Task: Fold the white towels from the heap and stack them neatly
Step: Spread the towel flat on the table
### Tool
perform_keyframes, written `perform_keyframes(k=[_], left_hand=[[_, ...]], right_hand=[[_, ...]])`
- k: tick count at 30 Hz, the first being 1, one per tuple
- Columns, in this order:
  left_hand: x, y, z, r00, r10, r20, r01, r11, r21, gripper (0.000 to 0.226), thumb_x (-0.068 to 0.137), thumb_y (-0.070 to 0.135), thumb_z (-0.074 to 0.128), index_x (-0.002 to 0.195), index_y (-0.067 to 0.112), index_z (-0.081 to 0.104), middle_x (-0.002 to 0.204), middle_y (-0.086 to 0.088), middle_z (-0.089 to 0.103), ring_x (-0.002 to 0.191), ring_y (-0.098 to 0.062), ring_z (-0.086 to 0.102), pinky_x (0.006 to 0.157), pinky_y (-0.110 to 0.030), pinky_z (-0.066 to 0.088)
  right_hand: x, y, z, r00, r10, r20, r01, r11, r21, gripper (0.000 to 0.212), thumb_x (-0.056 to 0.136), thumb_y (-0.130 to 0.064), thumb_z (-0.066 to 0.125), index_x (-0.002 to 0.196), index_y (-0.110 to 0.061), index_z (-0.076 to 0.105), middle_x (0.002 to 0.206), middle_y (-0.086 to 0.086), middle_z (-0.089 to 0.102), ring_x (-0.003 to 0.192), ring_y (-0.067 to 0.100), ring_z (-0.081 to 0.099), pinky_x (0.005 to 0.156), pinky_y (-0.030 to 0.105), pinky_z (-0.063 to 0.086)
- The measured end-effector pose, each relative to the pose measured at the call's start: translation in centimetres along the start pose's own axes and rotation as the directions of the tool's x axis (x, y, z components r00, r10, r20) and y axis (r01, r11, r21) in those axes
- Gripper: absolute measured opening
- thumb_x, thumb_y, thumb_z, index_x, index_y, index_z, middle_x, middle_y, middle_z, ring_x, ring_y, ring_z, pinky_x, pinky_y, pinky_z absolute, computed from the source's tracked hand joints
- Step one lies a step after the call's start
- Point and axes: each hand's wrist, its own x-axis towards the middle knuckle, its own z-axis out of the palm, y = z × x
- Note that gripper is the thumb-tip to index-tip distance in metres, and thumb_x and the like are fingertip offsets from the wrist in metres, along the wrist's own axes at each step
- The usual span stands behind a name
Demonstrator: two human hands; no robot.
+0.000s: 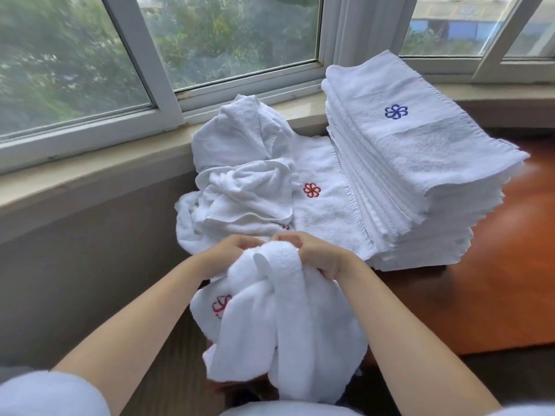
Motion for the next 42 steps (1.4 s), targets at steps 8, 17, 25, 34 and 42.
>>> perform_keyframes(k=[8, 17, 25, 34, 42], left_hand=[[-1.0, 2.5, 0.7, 0.995, -0.034, 0.098, 0.072, 0.909, -0.411, 0.047, 0.083, 0.057, 0.049, 0.114, 0.03, 0.071, 0.116, -0.008, 0.07, 0.107, -0.029, 0.066, 0.081, -0.033, 0.056], [3.1, 7.7, 8.2, 0.977, -0.069, 0.204, 0.075, 0.997, -0.022, 0.027, 0.08, 0.018, 0.058, 0.103, 0.033, 0.06, 0.098, 0.001, 0.067, 0.08, -0.013, 0.07, 0.067, -0.026, 0.057], [10.7, 14.7, 22.3, 0.98, -0.044, 0.194, 0.024, 0.994, 0.109, 0.026, 0.082, 0.008, 0.058, 0.096, 0.031, 0.059, 0.094, 0.004, 0.065, 0.08, -0.01, 0.065, 0.058, -0.02, 0.052], [19.6, 25.3, 38.5, 0.995, -0.077, 0.061, 0.069, 0.99, 0.121, 0.062, 0.055, 0.025, 0.058, 0.117, 0.022, 0.061, 0.112, -0.005, 0.067, 0.102, -0.025, 0.065, 0.092, -0.044, 0.054], [30.4, 29.8, 44.5, 0.979, -0.003, -0.203, 0.038, 0.985, 0.17, 0.049, 0.079, 0.011, 0.063, 0.126, 0.018, 0.052, 0.11, 0.0, 0.057, 0.097, -0.019, 0.054, 0.074, -0.026, 0.041]], right_hand=[[-1.1, 2.8, -2.1, 0.795, -0.041, -0.605, 0.153, 0.979, 0.135, 0.016, 0.086, -0.008, 0.067, 0.094, -0.022, 0.066, 0.082, 0.002, 0.069, 0.065, 0.01, 0.065, 0.056, 0.023, 0.053], [-10.2, 5.5, -7.5, 0.639, 0.1, -0.763, 0.07, 0.98, 0.187, 0.014, 0.09, -0.011, 0.065, 0.104, -0.011, 0.07, 0.093, 0.01, 0.072, 0.082, 0.021, 0.068, 0.075, 0.034, 0.056], [-20.4, 9.0, -17.8, 0.543, 0.192, -0.817, 0.063, 0.962, 0.267, 0.013, 0.089, -0.008, 0.063, 0.099, -0.011, 0.071, 0.084, 0.011, 0.074, 0.072, 0.022, 0.069, 0.06, 0.028, 0.054], [-33.0, 10.5, -33.0, 0.546, 0.264, -0.795, 0.083, 0.927, 0.365, 0.032, 0.089, -0.013, 0.065, 0.116, 0.005, 0.062, 0.093, 0.019, 0.066, 0.08, 0.026, 0.06, 0.07, 0.034, 0.048], [-36.6, 11.2, -43.4, 0.472, 0.281, -0.836, 0.091, 0.928, 0.362, 0.027, 0.094, -0.01, 0.057, 0.117, 0.004, 0.06, 0.101, 0.02, 0.067, 0.087, 0.025, 0.06, 0.076, 0.037, 0.047]])
